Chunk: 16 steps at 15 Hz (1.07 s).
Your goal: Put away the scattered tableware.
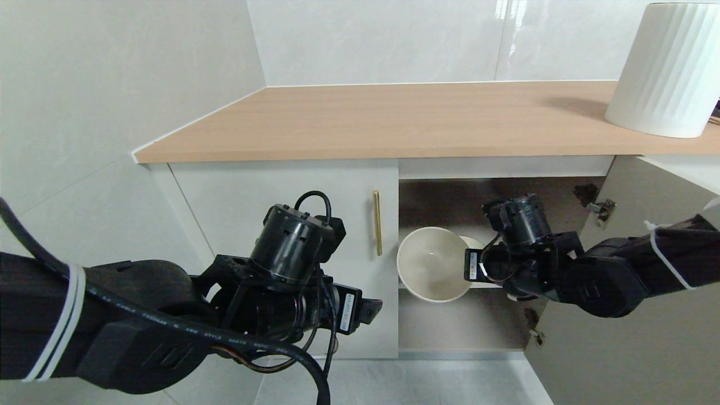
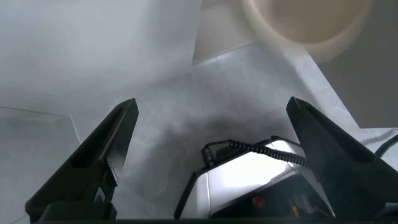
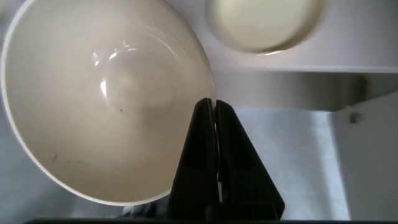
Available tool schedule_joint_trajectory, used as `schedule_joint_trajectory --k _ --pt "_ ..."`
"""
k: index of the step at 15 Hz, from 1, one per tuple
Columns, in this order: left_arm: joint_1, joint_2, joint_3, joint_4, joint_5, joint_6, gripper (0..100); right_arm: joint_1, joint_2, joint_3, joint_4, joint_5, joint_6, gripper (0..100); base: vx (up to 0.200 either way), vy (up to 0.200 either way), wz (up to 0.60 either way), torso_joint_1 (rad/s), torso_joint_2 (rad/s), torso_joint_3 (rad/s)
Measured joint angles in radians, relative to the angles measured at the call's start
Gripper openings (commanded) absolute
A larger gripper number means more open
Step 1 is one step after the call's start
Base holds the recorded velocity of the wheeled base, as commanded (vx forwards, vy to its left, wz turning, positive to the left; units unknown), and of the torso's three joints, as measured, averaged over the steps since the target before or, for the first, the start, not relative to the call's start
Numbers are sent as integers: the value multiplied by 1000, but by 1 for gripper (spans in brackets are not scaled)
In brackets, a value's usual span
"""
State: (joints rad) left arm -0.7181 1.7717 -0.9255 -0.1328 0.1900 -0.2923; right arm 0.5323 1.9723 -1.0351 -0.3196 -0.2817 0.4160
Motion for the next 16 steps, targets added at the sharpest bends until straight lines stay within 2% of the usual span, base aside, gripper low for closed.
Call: schedule_joint_trajectory --k 5,11,16 --pt "0 -4 6 1 0 1 100 -105 97 -24 -122 -31 24 0 0 0 0 0 0 0" --pt "0 -4 8 1 0 1 100 -188 202 -133 -126 -70 30 0 0 0 0 0 0 0" --pt "0 -4 8 1 0 2 100 -211 270 -209 -125 -71 28 0 0 0 0 0 0 0"
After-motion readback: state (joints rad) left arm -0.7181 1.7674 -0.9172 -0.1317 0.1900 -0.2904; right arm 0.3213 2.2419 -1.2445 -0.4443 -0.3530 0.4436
